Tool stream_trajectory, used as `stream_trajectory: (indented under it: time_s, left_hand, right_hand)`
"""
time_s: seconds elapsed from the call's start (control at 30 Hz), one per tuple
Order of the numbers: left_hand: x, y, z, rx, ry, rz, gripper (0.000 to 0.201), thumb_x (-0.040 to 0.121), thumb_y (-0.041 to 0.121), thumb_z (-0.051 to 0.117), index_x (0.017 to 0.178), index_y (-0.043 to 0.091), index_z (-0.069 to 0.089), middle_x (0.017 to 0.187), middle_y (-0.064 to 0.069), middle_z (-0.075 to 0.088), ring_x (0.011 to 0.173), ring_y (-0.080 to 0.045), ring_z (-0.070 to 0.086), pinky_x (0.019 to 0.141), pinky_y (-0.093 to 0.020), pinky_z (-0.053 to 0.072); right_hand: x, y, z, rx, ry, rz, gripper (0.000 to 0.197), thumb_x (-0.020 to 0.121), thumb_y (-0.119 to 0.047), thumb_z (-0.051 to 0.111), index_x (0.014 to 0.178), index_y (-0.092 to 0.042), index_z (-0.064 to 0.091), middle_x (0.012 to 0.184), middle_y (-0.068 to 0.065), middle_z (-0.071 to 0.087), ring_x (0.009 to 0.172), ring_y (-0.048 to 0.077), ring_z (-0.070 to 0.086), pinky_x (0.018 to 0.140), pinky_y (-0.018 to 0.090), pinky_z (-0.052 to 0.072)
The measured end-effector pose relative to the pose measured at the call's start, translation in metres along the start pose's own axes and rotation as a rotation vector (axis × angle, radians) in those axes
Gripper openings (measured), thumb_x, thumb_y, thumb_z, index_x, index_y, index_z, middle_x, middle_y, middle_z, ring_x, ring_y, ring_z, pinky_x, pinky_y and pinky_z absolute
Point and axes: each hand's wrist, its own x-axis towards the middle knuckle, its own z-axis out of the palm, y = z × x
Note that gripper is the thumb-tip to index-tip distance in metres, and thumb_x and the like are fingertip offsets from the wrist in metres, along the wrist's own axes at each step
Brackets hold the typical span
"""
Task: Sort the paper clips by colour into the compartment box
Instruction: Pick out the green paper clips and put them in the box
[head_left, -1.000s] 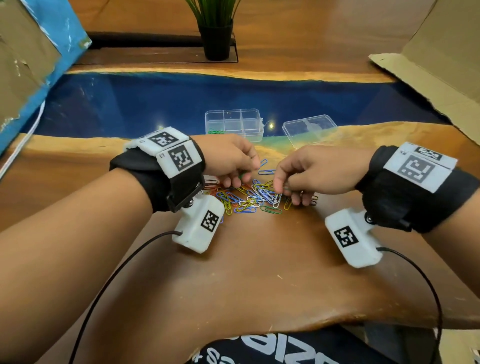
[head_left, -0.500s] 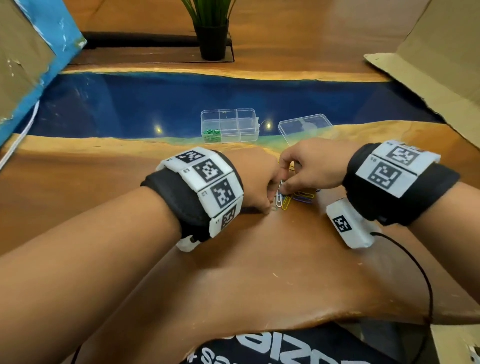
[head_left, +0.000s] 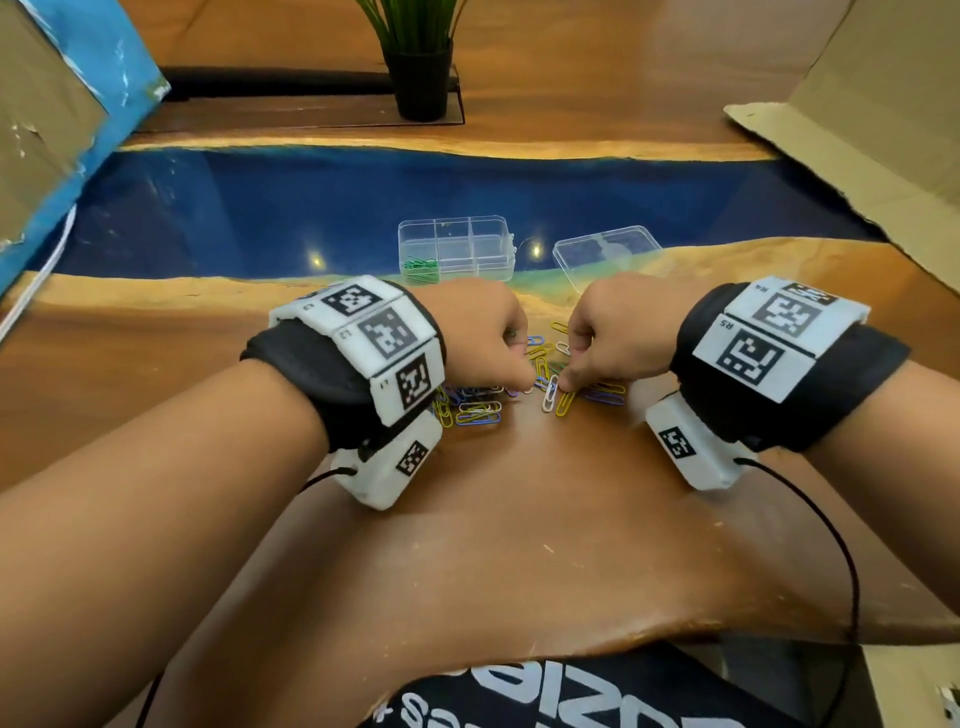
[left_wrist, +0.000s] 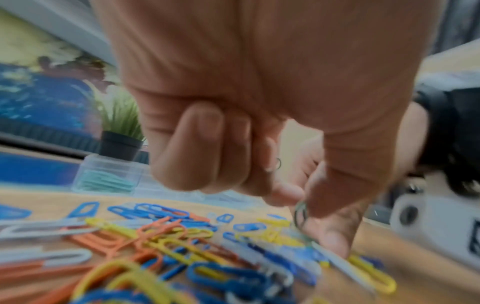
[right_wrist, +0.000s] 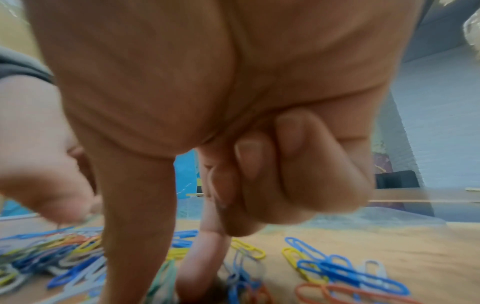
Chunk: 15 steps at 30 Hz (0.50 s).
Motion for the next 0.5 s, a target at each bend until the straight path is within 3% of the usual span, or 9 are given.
stream_trajectory:
  time_s: [0.13,0.2,0.3,0.37,0.43,0.5]
  left_hand:
    - [0.000,-0.007,-0.012,-0.152,-0.008,-0.109,0.025,0.082,0.038,0.052,0.068,0.019,0.051,0.061,0.002,0.049,0.056,-0.015,0.047,0.058,-0.024,0.037]
    - [-0.001,-0.012,-0.015,-0.349,-0.028,-0.136,0.022,0.070,0.038,0.051,0.067,0.016,0.050,0.066,-0.006,0.048,0.056,-0.023,0.044,0.059,-0.025,0.039]
    - [-0.002,-0.021,-0.015,-0.555,0.026,-0.151,0.015,0.060,0.029,0.046,0.064,0.015,0.046,0.069,-0.011,0.045,0.052,-0.022,0.039,0.050,-0.022,0.037]
    - [-0.001,-0.028,-0.016,-0.574,0.073,-0.168,0.013,0.060,0.029,0.048,0.064,0.017,0.046,0.062,-0.007,0.045,0.050,-0.022,0.041,0.050,-0.023,0.038]
    - [0.001,-0.036,-0.018,-0.522,0.116,-0.184,0.012,0.069,0.028,0.055,0.066,0.019,0.047,0.059,-0.002,0.046,0.051,-0.022,0.046,0.058,-0.026,0.041]
    - [0.004,-0.044,-0.020,-0.442,0.163,-0.211,0.015,0.080,0.023,0.055,0.069,0.020,0.047,0.059,0.000,0.048,0.051,-0.020,0.051,0.065,-0.029,0.043]
  right_hand:
    - [0.000,-0.002,-0.005,-0.022,-0.014,0.019,0.032,0.081,-0.040,0.067,0.089,-0.010,0.074,0.075,0.005,0.069,0.077,0.020,0.061,0.054,0.017,0.038]
    - [-0.001,-0.003,-0.006,-0.026,-0.024,0.012,0.031,0.082,-0.039,0.066,0.092,-0.010,0.073,0.081,0.006,0.069,0.080,0.021,0.061,0.056,0.019,0.040]
    - [-0.001,-0.006,-0.005,-0.027,-0.053,0.014,0.032,0.082,-0.038,0.064,0.092,-0.009,0.072,0.085,0.009,0.072,0.081,0.024,0.064,0.062,0.024,0.046]
    - [0.000,-0.007,-0.005,-0.012,-0.048,0.021,0.034,0.083,-0.040,0.060,0.089,-0.008,0.071,0.082,0.010,0.071,0.081,0.026,0.065,0.067,0.027,0.050]
    - [0.001,-0.009,-0.007,-0.005,-0.027,0.018,0.037,0.087,-0.040,0.053,0.084,-0.006,0.067,0.075,0.009,0.064,0.081,0.027,0.060,0.070,0.029,0.048]
    - [0.002,-0.012,-0.011,0.014,-0.001,0.028,0.040,0.093,-0.036,0.040,0.070,-0.008,0.056,0.072,0.009,0.052,0.080,0.028,0.050,0.062,0.027,0.038]
